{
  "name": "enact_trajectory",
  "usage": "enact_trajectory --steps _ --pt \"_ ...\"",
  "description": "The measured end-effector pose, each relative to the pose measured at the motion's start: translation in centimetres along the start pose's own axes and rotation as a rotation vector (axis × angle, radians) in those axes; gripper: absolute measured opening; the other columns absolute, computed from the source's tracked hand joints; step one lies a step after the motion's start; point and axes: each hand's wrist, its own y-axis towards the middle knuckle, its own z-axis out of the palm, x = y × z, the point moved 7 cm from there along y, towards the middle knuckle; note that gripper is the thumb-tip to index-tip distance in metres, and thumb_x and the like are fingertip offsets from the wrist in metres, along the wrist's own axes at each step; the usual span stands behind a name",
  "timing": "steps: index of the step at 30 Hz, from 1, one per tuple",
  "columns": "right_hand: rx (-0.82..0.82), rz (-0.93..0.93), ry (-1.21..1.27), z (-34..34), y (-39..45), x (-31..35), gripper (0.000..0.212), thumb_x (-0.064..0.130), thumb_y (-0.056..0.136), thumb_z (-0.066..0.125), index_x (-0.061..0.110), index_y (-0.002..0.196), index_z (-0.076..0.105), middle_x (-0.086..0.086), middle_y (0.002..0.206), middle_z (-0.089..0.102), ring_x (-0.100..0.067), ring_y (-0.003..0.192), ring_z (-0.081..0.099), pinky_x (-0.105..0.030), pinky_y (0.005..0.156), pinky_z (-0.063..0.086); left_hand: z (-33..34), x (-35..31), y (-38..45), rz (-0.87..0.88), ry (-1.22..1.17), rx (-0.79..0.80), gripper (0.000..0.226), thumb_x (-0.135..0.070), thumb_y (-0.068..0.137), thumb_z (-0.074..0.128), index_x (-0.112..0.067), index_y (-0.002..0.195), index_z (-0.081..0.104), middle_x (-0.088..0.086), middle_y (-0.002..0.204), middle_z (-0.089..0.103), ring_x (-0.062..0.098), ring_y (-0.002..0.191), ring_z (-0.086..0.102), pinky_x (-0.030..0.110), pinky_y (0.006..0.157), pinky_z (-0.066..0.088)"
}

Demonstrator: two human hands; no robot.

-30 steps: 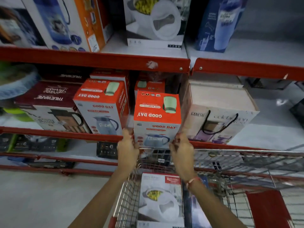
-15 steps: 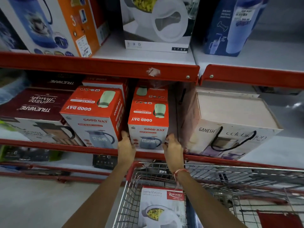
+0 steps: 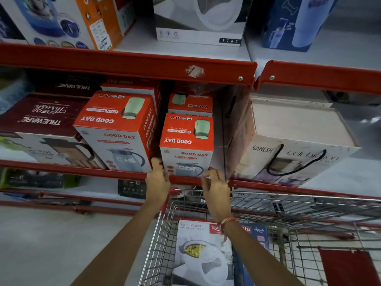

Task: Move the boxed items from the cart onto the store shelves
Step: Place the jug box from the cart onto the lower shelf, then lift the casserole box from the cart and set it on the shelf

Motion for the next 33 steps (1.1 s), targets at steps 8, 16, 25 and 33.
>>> enact_trajectory --steps 8,16,25,33 --pt "0.012 0.009 0.077 0.3 -1.8 -2.5 0.008 0.008 0.089 0.058 0.011 0.097 0.057 -0.005 0.099 0.065 -0.019 0.074 0.066 -0.032 0.065 0.059 0.0 1.5 -4.0 -0.011 -0.110 -0.006 0.046 0.004 0.084 0.054 -0.008 0.126 0.042 0.011 0.114 0.062 0.018 0.100 0.060 0.031 0.094 0.048" --pt "0.506 0.440 -0.011 6.9 -13.5 -15.2 0.049 0.014 0.088 0.060 0.007 0.133 0.043 -0.019 0.128 0.057 -0.038 0.105 0.060 -0.041 0.082 0.051 7.7 7.5 -13.2 -0.116 0.041 0.348 0.047 -0.003 0.083 0.057 -0.008 0.128 0.045 0.015 0.131 0.052 0.031 0.117 0.052 0.037 0.099 0.043" --pt "0.745 0.991 0.333 14.5 -24.0 -28.4 0.086 0.044 0.045 0.079 0.012 0.121 0.055 -0.010 0.109 0.070 -0.022 0.088 0.070 -0.033 0.063 0.060 14.3 17.1 -21.2 -0.709 -0.046 0.759 0.050 -0.016 0.075 0.070 -0.001 0.119 0.052 0.015 0.115 0.064 0.033 0.111 0.060 0.038 0.093 0.050" --pt "0.664 0.916 0.373 7.2 -19.8 -22.4 0.058 0.029 0.065 0.077 0.026 0.116 0.050 -0.004 0.103 0.069 -0.030 0.097 0.065 -0.052 0.088 0.054 9.8 14.4 -21.2 -0.653 -0.111 0.755 0.055 -0.006 0.072 0.072 -0.017 0.123 0.055 0.006 0.117 0.066 0.023 0.103 0.063 0.031 0.088 0.052"
